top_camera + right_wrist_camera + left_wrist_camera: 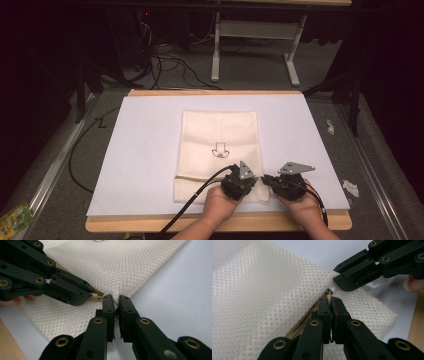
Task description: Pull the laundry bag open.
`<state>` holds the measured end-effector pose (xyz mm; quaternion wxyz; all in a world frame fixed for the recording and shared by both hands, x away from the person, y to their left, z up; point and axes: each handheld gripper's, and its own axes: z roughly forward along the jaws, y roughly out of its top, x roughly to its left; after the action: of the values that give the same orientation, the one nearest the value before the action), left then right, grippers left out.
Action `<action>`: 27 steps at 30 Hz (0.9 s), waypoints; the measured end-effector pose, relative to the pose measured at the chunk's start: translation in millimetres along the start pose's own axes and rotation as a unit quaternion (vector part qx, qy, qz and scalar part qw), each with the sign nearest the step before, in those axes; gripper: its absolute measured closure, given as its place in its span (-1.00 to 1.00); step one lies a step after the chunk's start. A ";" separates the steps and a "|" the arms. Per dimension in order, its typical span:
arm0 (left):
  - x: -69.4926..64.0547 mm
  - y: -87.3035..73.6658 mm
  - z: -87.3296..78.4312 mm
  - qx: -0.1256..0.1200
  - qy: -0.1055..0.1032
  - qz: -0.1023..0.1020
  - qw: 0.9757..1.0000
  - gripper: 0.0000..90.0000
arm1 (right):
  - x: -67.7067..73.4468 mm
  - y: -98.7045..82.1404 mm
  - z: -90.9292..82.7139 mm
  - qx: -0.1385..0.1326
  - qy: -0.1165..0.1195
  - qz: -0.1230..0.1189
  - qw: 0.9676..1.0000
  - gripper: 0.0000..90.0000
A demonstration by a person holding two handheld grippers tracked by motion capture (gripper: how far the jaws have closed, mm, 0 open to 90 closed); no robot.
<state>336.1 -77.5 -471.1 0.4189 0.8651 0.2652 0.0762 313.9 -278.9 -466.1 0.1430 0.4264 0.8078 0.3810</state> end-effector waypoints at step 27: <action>102.2 -85.0 -121.7 0.034 0.095 -0.137 0.985 0.96 | -41.6 -12.6 -23.3 -0.014 -0.050 0.057 0.997 0.93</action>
<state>346.1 102.5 -467.8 0.3686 0.8230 0.4225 0.0909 318.5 -327.9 -463.7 0.1673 0.4885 0.7685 0.3777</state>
